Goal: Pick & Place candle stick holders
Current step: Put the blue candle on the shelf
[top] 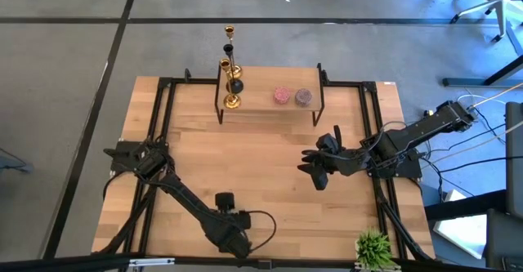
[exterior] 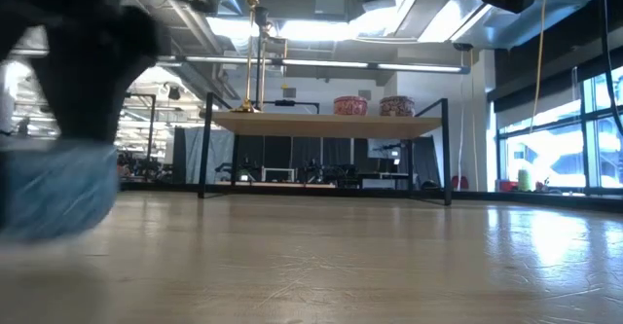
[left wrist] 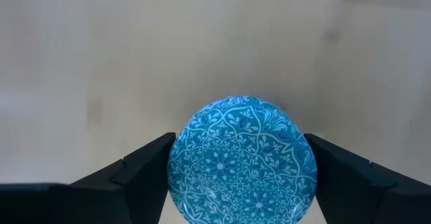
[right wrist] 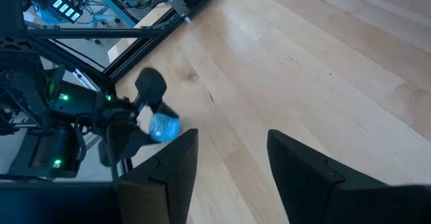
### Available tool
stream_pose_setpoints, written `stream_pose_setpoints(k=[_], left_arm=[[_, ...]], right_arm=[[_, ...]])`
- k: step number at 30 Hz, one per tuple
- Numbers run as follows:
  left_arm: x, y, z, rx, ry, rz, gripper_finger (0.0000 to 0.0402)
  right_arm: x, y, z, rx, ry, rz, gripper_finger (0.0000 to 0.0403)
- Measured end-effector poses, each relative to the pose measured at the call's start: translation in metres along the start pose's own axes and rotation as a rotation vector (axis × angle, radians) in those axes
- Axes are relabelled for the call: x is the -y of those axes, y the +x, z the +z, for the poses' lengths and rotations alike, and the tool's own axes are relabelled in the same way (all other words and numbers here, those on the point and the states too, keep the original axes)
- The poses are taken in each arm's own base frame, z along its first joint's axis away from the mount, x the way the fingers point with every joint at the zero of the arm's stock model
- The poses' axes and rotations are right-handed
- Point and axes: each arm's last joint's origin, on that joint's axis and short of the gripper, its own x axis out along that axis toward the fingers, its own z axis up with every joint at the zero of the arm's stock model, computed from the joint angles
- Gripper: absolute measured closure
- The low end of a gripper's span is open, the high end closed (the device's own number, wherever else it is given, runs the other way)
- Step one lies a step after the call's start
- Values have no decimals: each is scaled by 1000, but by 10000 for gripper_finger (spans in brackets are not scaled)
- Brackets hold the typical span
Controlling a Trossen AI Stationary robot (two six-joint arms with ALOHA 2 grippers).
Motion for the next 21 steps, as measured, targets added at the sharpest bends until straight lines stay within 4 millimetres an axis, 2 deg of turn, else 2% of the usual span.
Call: stream_pose_setpoints(k=[4,9,17,21], left_arm=[[-14,-15,4,33,-22,67,109],[-35,-36,18,147,-122,91,109],[-88,-80,38,351,-361,131,109],[-114,-98,46,439,-427,130,109]], right_arm=[[0,0,0,1,6,2,219],[-1,0,1,5,30,9,219],[-3,2,6,-4,131,60,217],[-1,5,13,-19,212,93,189]])
